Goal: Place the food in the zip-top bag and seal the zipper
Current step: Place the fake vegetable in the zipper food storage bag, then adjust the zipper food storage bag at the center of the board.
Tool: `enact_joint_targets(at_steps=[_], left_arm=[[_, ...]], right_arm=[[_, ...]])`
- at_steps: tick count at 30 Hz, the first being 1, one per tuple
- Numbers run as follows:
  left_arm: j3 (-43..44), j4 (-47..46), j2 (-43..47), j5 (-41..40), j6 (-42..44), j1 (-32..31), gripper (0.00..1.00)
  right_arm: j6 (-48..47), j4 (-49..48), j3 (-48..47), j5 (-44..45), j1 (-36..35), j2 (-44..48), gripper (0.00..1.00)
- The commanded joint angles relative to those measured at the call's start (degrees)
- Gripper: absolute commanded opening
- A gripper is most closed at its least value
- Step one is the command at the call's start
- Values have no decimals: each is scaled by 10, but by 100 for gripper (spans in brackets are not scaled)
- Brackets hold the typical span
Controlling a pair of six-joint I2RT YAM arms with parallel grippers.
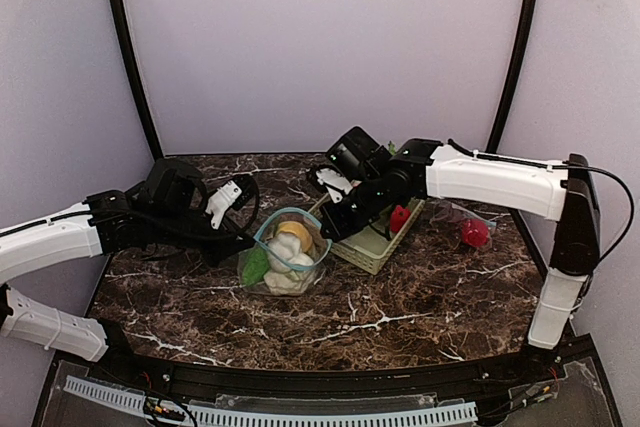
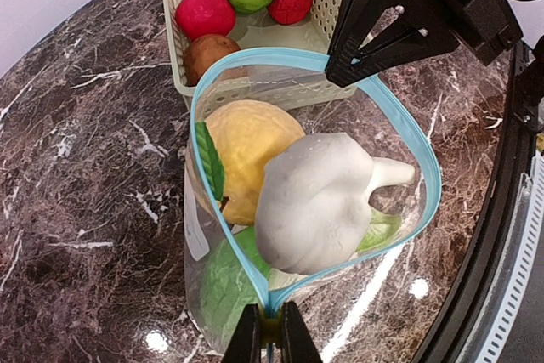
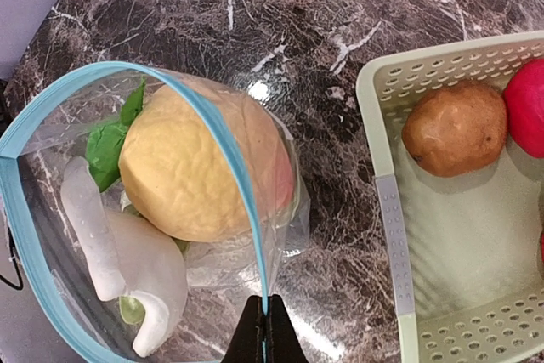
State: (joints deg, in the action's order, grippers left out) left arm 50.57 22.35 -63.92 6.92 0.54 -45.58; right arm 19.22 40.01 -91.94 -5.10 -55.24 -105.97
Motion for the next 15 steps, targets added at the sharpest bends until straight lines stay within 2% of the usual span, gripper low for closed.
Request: enact_joint_targets(at_steps=[1, 4, 10, 12, 15], left_arm=[[-10, -50, 18, 65, -52, 1, 1], [-13, -75, 2, 106, -76, 0, 1], [-38, -127, -22, 111, -97, -1, 1], [-64, -157, -21, 104, -105, -1, 7], [-87, -194, -17, 94, -113, -1, 34]], right_arm=[[31, 46, 12, 0, -3, 63, 0], [44, 56, 35, -9, -3, 83, 0], [57, 57, 71, -3, 2, 95, 0], [62, 54, 76, 0, 3, 94, 0], [64, 50, 78, -2, 4, 93, 0]])
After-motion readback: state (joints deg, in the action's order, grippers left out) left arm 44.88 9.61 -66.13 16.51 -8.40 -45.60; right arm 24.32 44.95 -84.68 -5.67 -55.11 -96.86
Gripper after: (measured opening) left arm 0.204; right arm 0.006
